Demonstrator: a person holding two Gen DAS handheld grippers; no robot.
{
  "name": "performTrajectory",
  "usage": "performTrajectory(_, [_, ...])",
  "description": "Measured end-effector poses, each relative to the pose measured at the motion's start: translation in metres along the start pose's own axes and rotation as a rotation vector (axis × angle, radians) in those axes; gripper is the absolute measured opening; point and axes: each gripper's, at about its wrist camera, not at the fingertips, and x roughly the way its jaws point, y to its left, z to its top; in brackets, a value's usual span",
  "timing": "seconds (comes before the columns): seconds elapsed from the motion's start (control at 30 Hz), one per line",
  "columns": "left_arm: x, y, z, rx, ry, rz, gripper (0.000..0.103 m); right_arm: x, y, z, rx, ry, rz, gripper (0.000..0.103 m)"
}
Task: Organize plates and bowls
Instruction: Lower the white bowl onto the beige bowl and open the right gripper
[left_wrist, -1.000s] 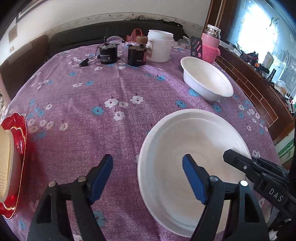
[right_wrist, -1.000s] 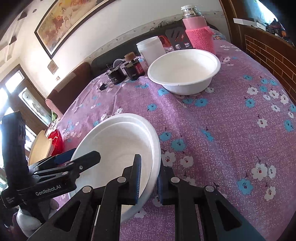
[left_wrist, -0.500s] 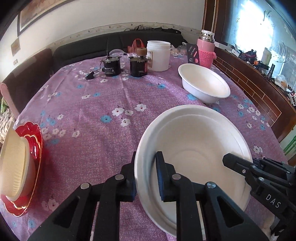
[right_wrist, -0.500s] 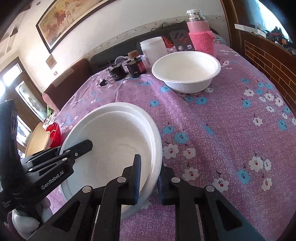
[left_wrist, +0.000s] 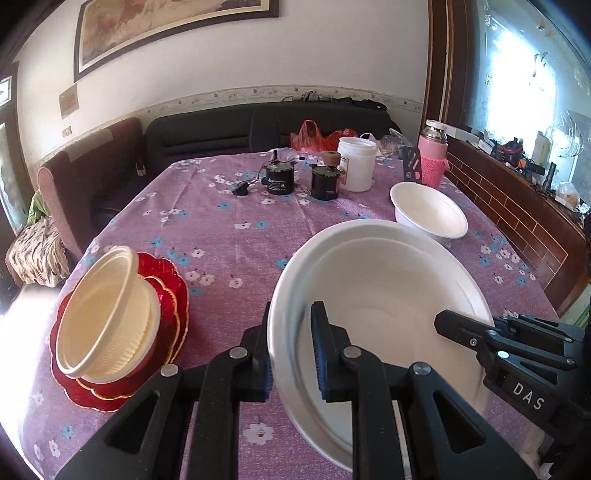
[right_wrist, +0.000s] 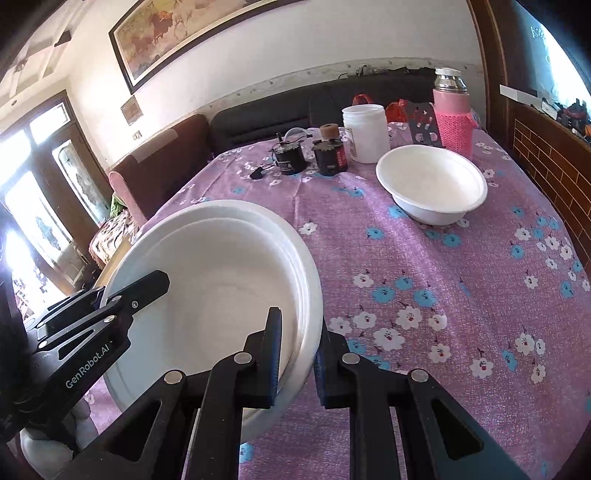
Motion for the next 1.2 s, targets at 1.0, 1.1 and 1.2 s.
performTrajectory(1.0, [-0.005, 0.209, 0.011, -0.336, 0.002, 0.200, 0.017, 0.117, 0.205, 0.066, -0.213, 0.125, 0.108, 0.018])
performTrajectory(1.1, [0.003, 0.214, 0.004, -0.359, 0.016, 0.177, 0.017, 0.124, 0.203, 0.063, -0.219, 0.135, 0.094, 0.018])
performTrajectory(1.2, [-0.004, 0.221, 0.008, -0.371, -0.009, 0.164, 0.017, 0.121, 0.207, 0.067, -0.234, 0.117, 0.093, 0.018])
